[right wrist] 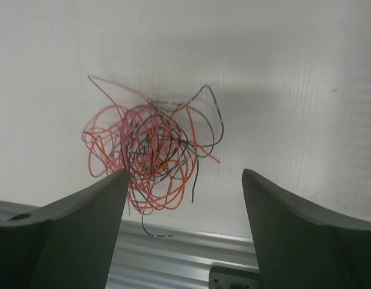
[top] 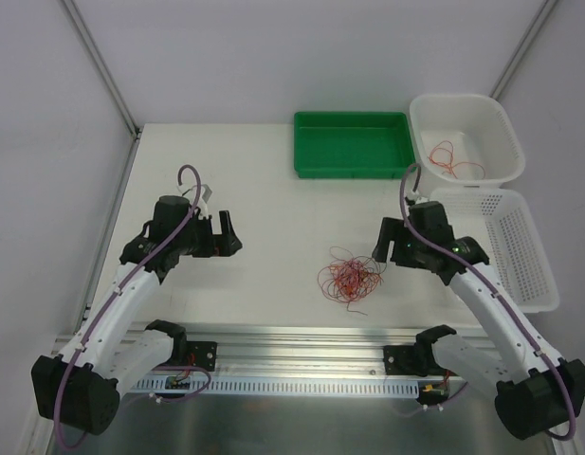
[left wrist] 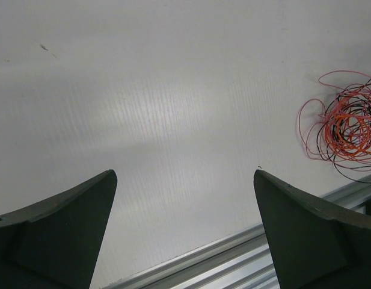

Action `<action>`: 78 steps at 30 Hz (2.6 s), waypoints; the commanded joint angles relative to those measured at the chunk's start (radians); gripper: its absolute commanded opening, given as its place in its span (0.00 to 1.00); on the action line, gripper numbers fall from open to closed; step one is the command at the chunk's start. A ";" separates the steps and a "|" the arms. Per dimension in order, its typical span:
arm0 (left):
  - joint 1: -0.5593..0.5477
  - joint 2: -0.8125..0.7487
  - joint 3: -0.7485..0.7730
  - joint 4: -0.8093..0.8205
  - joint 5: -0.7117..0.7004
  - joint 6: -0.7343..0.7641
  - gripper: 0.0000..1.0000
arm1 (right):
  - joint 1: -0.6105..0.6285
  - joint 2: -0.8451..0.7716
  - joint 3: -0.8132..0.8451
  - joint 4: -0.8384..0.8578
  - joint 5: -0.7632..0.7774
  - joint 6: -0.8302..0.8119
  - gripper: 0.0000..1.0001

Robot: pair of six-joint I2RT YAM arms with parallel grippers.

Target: Untangle the cables

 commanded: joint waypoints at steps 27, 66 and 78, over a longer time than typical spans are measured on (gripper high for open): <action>-0.531 0.371 0.038 0.369 -0.074 -0.317 0.98 | 0.328 0.146 -0.360 0.520 -0.162 0.126 0.01; -0.277 0.143 0.077 0.124 -0.160 -0.096 0.00 | 0.330 -0.106 -0.269 0.182 0.162 0.118 0.05; -0.146 0.038 0.211 -0.105 -0.201 0.010 0.00 | 0.328 -0.129 -0.170 0.077 0.240 0.118 0.45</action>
